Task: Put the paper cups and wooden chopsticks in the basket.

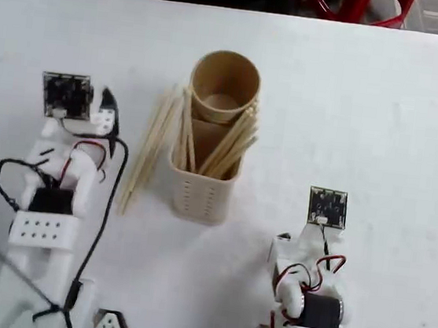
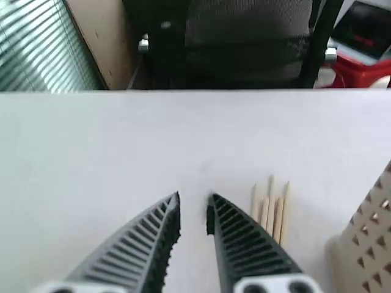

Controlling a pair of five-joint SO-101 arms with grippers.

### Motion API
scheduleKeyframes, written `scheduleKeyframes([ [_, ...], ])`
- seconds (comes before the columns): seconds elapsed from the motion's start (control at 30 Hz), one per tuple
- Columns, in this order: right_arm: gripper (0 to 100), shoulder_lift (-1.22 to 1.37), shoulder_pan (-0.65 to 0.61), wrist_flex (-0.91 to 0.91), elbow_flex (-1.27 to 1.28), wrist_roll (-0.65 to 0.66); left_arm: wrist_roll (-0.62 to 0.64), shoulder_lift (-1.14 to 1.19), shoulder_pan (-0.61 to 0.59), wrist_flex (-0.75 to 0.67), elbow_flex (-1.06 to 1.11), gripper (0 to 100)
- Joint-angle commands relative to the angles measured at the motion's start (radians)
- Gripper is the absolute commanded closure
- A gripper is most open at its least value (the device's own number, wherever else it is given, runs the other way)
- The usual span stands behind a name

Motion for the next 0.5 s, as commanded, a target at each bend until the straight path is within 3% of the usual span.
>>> scheduleKeyframes([
  [0.0, 83.9, -0.008, -0.004, 0.007, 0.009, 0.008, -0.012, 0.234, -0.008, 0.011, -0.117, 90],
  [0.1, 83.9, -0.008, -0.004, 0.007, 0.009, 0.008, -0.083, 0.475, -0.015, 0.061, -0.256, 90],
  [0.23, 83.9, -0.008, -0.004, 0.007, 0.009, 0.008, -0.087, 0.717, -0.013, 0.247, -0.488, 90],
  [0.47, 83.9, -0.008, -0.002, 0.007, 0.009, 0.008, -0.087, 0.779, 0.033, 0.451, -0.634, 91],
])
